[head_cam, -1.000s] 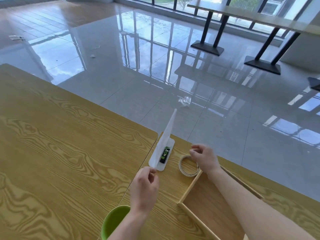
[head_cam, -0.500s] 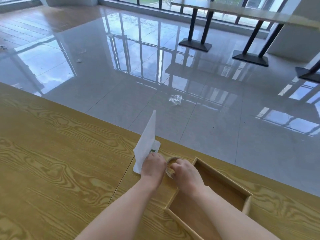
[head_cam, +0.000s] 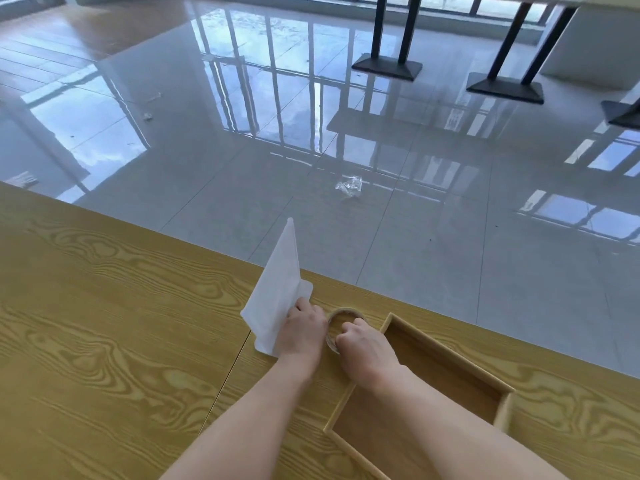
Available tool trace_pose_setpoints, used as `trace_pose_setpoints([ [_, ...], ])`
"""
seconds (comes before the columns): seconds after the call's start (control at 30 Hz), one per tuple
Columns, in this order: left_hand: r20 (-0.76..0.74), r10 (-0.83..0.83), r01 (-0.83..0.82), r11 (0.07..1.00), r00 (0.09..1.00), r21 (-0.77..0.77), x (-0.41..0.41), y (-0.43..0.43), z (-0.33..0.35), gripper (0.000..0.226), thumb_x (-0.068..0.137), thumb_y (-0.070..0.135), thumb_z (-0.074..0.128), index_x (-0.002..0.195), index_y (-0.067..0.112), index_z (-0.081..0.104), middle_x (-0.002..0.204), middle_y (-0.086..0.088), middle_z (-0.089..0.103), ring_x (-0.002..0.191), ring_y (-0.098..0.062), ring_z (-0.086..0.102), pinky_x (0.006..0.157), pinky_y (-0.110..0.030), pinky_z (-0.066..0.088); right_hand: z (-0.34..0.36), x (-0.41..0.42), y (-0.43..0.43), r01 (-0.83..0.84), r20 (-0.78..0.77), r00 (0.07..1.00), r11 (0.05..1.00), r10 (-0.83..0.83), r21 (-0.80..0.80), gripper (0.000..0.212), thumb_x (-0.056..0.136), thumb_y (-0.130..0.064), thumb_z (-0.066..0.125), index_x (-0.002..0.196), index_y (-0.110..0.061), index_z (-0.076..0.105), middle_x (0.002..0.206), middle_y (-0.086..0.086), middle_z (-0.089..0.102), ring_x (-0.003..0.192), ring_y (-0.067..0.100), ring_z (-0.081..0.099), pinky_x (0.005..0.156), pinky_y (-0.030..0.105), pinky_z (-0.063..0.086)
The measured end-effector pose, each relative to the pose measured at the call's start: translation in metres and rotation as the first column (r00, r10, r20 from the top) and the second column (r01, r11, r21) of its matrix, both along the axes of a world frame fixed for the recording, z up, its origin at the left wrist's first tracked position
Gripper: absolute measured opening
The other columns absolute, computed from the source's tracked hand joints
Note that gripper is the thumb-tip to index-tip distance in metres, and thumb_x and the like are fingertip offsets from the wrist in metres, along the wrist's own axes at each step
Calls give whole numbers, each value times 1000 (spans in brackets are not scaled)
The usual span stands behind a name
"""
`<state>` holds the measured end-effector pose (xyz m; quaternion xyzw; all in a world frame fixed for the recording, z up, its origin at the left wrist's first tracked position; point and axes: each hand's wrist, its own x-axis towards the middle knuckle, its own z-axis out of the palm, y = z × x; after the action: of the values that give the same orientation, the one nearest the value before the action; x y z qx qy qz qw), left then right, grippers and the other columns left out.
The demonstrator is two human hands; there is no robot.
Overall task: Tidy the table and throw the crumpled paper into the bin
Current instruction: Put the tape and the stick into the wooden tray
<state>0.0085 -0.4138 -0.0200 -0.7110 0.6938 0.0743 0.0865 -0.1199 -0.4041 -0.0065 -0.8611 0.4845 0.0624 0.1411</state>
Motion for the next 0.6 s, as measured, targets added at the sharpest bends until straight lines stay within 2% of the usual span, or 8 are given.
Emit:
trace_pose_setpoints([
  [0.2,-215,110,-130,988,970,-82,1,11,7,23,94,-4,39,103,11,55,107,-15,59,94,-28,57,75,-35,49,8,-11,0,61,95,994,996,-56,-57,22,87,4,52,92,-7,70,93,7,58,95,24,48,71,29,42],
  [0.3,-369,145,-194,976,918,-97,-1,20,13,22,87,0,48,102,11,58,99,-13,59,85,-25,57,73,-33,50,18,-25,6,132,161,981,984,-112,-121,17,88,-4,54,89,-9,70,88,3,58,92,22,49,76,31,50],
  [0.37,-478,138,-214,971,867,-109,-4,29,18,27,83,2,53,106,12,61,94,-10,59,81,-23,56,71,-30,47,24,-38,17,192,214,964,969,-157,-154,15,90,-11,57,87,-12,72,86,0,60,90,20,50,78,28,49],
  [0.47,-596,80,-197,971,799,-133,-15,47,25,44,83,7,60,125,19,62,102,-6,61,89,-20,59,78,-26,46,30,-63,44,284,264,935,947,-238,-150,14,88,-16,60,82,-14,73,86,-2,63,88,18,53,79,27,49],
  [0.6,-655,-4,-125,981,756,-150,-41,68,33,49,83,12,63,130,24,60,107,-2,62,93,-18,60,80,-23,46,31,-94,86,340,247,921,931,-301,-134,7,82,-16,70,77,-15,74,80,-4,62,81,16,56,71,24,53],
])
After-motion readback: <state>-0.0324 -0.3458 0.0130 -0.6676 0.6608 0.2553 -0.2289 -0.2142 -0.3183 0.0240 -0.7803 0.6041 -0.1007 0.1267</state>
